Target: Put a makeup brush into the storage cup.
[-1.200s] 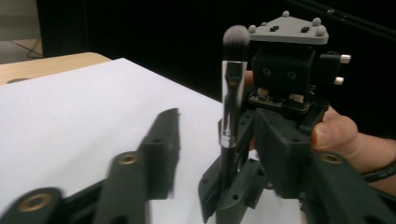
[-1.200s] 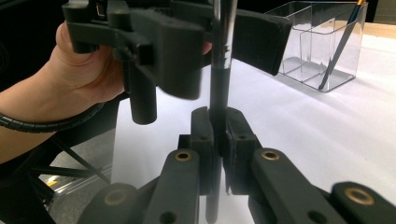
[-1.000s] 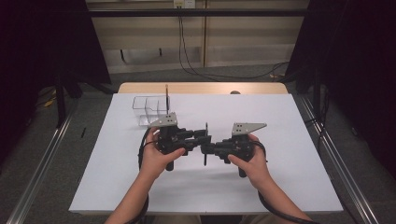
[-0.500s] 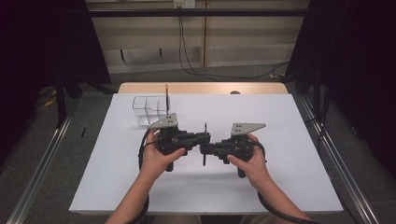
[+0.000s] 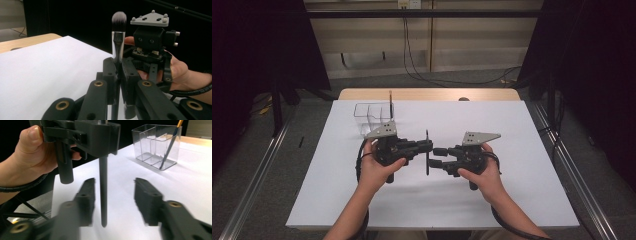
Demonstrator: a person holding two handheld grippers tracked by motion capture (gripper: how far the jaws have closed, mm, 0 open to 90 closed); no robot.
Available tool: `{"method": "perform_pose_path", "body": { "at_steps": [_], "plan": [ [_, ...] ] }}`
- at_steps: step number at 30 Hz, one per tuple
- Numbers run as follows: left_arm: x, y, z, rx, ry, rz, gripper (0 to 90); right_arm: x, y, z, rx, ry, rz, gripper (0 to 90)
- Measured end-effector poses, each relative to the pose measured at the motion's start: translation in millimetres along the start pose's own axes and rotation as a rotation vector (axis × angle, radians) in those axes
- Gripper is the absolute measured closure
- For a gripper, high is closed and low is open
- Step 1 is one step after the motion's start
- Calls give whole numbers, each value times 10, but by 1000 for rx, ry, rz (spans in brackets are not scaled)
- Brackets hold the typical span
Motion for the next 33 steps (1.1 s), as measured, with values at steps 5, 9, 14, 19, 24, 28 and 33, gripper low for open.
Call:
{"method": "perform_pose_path", "body": {
  "at_steps": [5,9,14,19,24,28,33],
  "plan": [
    [-10,-41,-5,7,3,9,835,27,-48,-16,-10,-20,-28,318],
    [-17,-66,-16,11,5,19,835,49,-85,-22,-4,-30,-42,208],
    [-20,-85,-25,12,14,24,836,71,-133,-34,-2,-51,-59,130],
    [-26,-95,-40,10,11,28,836,88,-185,-53,-8,-50,-80,77],
    [-29,-108,-43,10,12,36,836,127,-271,-62,0,-64,-99,60],
    [-28,-117,-48,5,16,39,836,166,-341,-88,1,-64,-117,52],
    [-31,-123,-50,1,18,45,836,211,-426,-128,-1,-66,-132,49]
  ]
}}
Point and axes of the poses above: each handheld gripper's, and its own axes: y roughly forward along the jaws, z roughly out of its top, x roughly to its right, the point moved 7 cm from there along y, roughly forward along the jaws, and after that the axes turned 9 degrees about -z, right-handed, at the moved point
